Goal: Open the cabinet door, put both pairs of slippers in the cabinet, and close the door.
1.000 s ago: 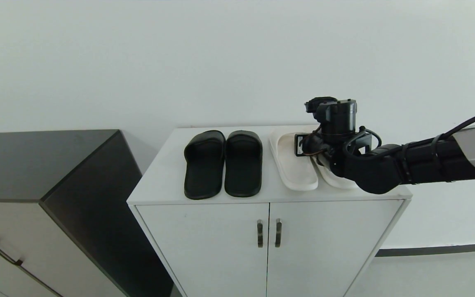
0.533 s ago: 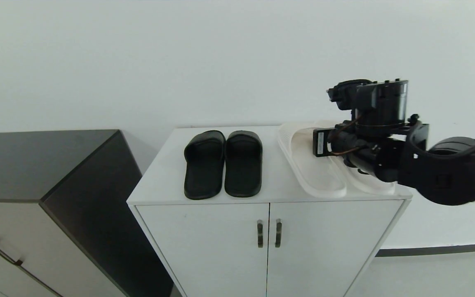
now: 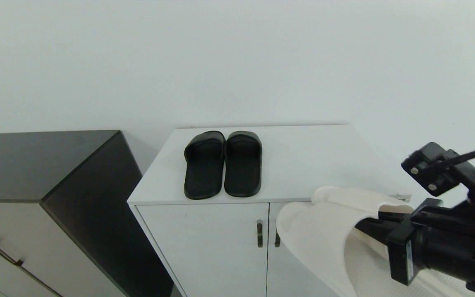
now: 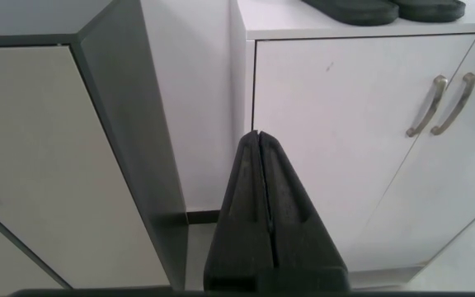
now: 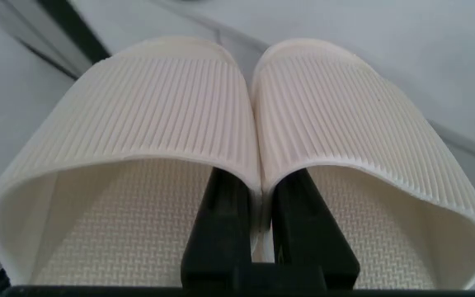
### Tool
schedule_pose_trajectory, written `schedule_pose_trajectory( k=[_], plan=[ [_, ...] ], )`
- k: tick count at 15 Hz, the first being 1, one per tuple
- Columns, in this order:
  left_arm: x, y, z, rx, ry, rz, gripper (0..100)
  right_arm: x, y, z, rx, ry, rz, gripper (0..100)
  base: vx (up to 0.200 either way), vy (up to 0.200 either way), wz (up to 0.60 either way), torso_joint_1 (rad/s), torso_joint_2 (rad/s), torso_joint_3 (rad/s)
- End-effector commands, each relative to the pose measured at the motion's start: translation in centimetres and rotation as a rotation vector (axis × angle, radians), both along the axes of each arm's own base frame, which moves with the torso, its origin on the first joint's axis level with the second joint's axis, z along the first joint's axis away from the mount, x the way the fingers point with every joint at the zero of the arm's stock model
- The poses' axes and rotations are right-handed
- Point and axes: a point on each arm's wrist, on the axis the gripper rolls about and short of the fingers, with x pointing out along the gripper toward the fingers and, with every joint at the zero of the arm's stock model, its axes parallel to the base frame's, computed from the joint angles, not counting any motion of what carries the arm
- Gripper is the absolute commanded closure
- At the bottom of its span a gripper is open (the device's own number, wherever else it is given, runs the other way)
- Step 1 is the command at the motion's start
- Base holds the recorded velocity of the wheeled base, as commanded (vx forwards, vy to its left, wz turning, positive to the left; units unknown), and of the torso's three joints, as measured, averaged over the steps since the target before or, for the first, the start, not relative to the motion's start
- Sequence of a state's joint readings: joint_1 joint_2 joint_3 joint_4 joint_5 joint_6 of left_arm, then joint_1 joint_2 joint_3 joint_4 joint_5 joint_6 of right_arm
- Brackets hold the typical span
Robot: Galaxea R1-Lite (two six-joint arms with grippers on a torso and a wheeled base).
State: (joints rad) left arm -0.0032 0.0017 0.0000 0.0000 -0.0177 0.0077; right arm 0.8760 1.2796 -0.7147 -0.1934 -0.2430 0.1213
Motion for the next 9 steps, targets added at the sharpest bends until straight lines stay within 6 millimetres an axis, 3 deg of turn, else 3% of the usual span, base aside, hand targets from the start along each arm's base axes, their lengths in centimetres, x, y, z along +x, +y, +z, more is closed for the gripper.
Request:
schedule_pose_trajectory(
  k=[1,4,9],
  plan=[
    [0.0,0.0,0.0,-0.002,0.0,-0.001,100,-1.5,-1.2,0.3,0.031,-0.019,0.024,100,0.0,0.0,0.0,0.0,0.0,0.0],
    [0.0,0.0,0.0,-0.002,0.0,-0.001,100,-1.5,-1.2,-0.5,0.013,0.001,0.042,100,0.0,0.0,0.0,0.0,0.0,0.0],
    [0.0,0.0,0.0,-0.002,0.0,-0.001,100,-2.1,-1.7,-0.8,0.018,0.009,0.067,100,-0.2,0.0,0.0,0.005,0.01,0.001]
  ],
)
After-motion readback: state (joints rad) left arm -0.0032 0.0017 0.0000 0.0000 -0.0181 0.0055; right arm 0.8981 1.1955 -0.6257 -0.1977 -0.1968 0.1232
